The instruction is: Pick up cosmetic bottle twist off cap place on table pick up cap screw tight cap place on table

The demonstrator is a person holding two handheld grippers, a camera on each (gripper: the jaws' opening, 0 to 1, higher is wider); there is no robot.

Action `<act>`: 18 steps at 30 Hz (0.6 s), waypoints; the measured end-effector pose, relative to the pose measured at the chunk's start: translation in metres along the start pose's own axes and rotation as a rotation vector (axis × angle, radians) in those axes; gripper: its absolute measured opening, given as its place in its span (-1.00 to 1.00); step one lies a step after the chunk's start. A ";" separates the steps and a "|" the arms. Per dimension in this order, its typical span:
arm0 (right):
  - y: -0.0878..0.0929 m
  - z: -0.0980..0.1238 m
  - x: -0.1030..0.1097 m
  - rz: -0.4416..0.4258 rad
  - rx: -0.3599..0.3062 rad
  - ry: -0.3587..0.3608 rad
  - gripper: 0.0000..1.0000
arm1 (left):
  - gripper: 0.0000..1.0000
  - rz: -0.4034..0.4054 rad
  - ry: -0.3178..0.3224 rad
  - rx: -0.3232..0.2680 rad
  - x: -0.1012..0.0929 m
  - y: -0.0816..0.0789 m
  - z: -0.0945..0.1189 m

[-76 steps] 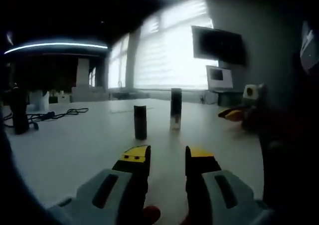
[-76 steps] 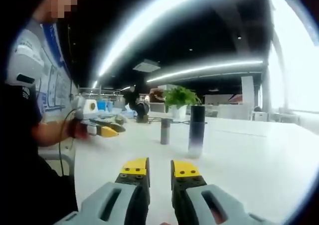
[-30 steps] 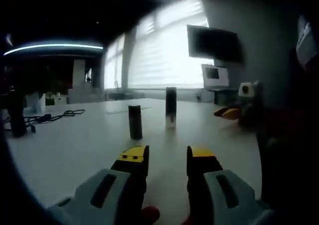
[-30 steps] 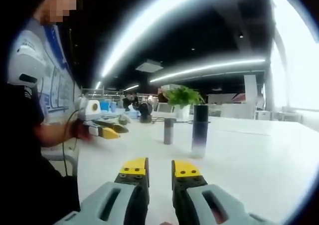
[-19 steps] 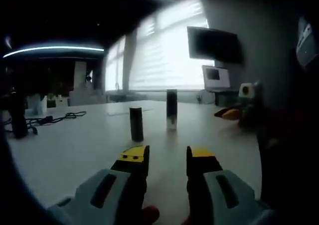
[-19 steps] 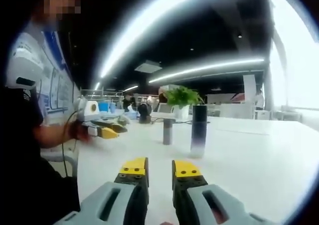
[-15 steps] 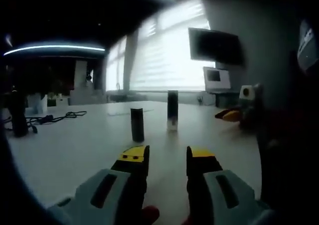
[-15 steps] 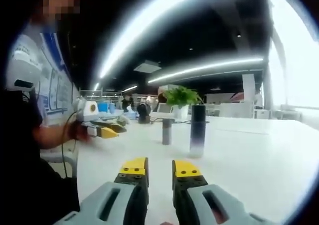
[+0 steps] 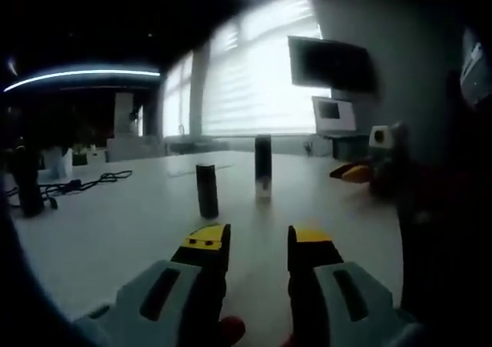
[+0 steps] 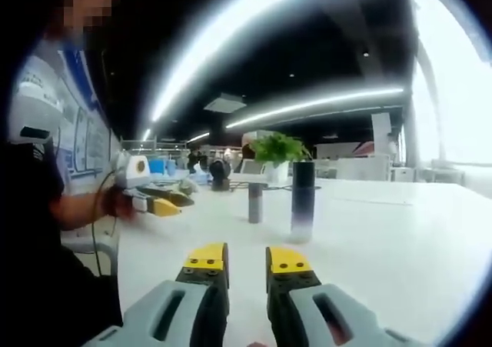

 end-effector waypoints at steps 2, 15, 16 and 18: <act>0.000 0.000 0.000 -0.003 0.000 -0.002 -0.75 | -0.57 0.002 0.002 -0.002 -0.001 -0.004 -0.003; 0.000 0.001 -0.001 -0.012 0.000 0.000 -0.74 | -0.48 -0.003 0.040 0.019 -0.013 -0.016 -0.045; 0.000 0.001 -0.002 -0.014 0.000 -0.001 -0.74 | -0.46 -0.001 0.044 0.017 -0.014 -0.018 -0.049; -0.001 0.001 -0.002 -0.017 -0.001 -0.002 -0.74 | -0.45 0.001 0.046 0.015 -0.016 -0.021 -0.058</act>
Point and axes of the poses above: the point that each gripper's makers call its tool centre point, and the gripper's own axes: z roughly backward along the fingers, x roughly to its left, y roughly out of its underside, the point moved 3 cm from there along z, roughly backward along the fingers, and after that the axes turned 9 degrees about y, right-handed, at the moved point
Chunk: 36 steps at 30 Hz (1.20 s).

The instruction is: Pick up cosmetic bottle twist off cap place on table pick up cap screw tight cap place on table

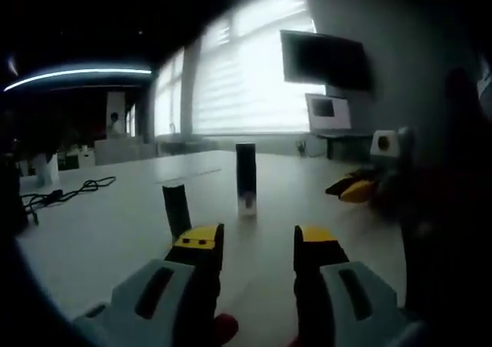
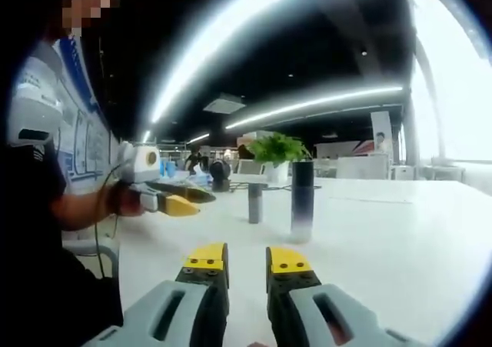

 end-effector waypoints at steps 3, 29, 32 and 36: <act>0.000 0.000 0.000 -0.001 -0.002 0.001 -0.74 | -0.43 0.001 0.012 -0.005 -0.003 -0.004 -0.010; -0.002 0.001 -0.001 -0.014 -0.013 0.000 -0.74 | -0.30 0.009 -0.036 0.039 0.012 0.000 -0.082; -0.002 0.001 -0.002 -0.011 -0.015 0.003 -0.74 | -0.31 0.027 -0.040 0.032 0.015 0.000 -0.090; -0.003 0.001 -0.002 -0.029 -0.017 -0.005 -0.74 | -0.31 0.035 -0.049 0.029 0.020 0.000 -0.103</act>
Point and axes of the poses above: the point that each gripper's makers call its tool centre point, and the gripper's own axes: z roughly backward along the fingers, x roughly to its left, y roughly out of its underside, the point moved 3 cm from there along z, roughly backward along the fingers, and after that the axes turned 9 degrees about y, right-handed, at the moved point
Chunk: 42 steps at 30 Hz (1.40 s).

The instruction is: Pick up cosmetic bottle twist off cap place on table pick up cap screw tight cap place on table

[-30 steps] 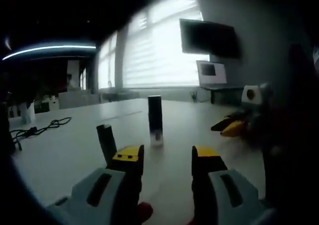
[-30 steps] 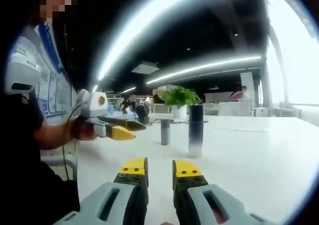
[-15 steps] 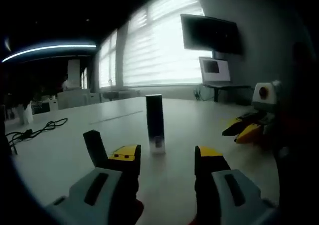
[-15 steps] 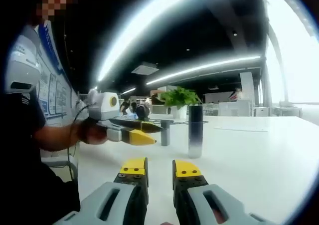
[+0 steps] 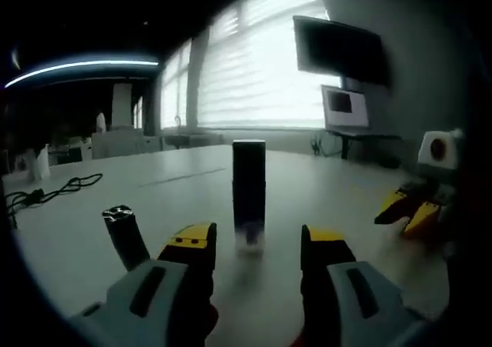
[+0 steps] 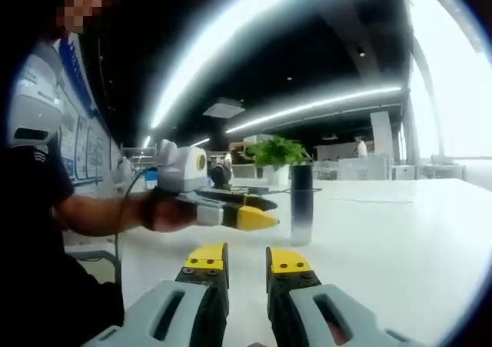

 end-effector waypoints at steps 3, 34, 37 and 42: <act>0.000 0.000 0.000 -0.001 0.001 -0.001 -0.74 | -0.33 -0.001 0.005 0.004 -0.003 -0.002 -0.006; -0.001 0.000 0.000 -0.012 0.000 -0.005 -0.76 | -0.38 -0.034 -0.018 -0.021 0.005 -0.005 -0.051; -0.001 0.000 0.001 -0.012 0.001 -0.007 -0.76 | -0.43 -0.033 -0.029 -0.019 0.007 -0.005 -0.051; -0.001 0.000 0.001 -0.009 -0.001 -0.005 -0.76 | -0.46 -0.016 -0.026 -0.016 0.007 -0.002 -0.054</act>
Point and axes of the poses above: the point that each gripper's makers call its tool centre point, and the gripper's own axes: z roughly backward along the fingers, x roughly to its left, y roughly out of its underside, the point moved 3 cm from there along z, roughly backward along the fingers, and after that the axes turned 9 degrees about y, right-handed, at the moved point
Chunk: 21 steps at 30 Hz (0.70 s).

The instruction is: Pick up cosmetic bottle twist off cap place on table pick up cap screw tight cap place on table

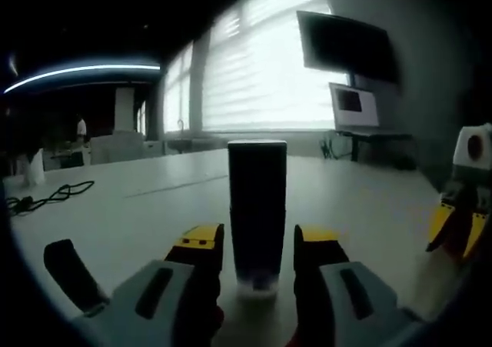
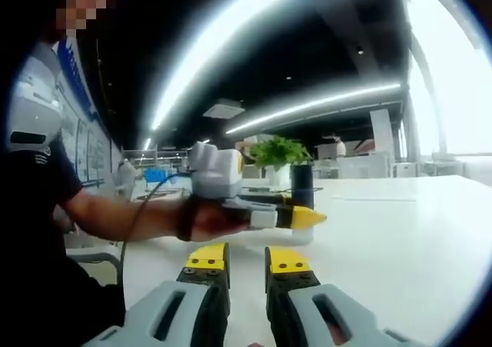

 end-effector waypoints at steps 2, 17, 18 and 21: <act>0.000 0.000 0.000 -0.001 0.000 0.000 -0.76 | -0.48 0.001 0.005 0.001 -0.001 0.001 -0.002; 0.000 -0.001 -0.001 -0.005 0.002 0.002 -0.76 | -0.69 0.009 -0.002 -0.016 0.004 0.000 -0.005; 0.001 -0.001 -0.001 -0.004 0.002 0.002 -0.76 | -0.69 0.006 0.000 -0.014 0.004 -0.001 -0.005; 0.001 -0.001 -0.001 -0.006 0.002 0.004 -0.76 | -0.70 0.001 0.007 -0.012 0.005 -0.001 -0.005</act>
Point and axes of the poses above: the point that each gripper's makers call its tool centre point, and the gripper's own axes: z roughly backward along the fingers, x roughly to its left, y roughly out of its underside, the point moved 3 cm from there along z, roughly backward along the fingers, and after that the axes turned 9 degrees about y, right-handed, at the moved point
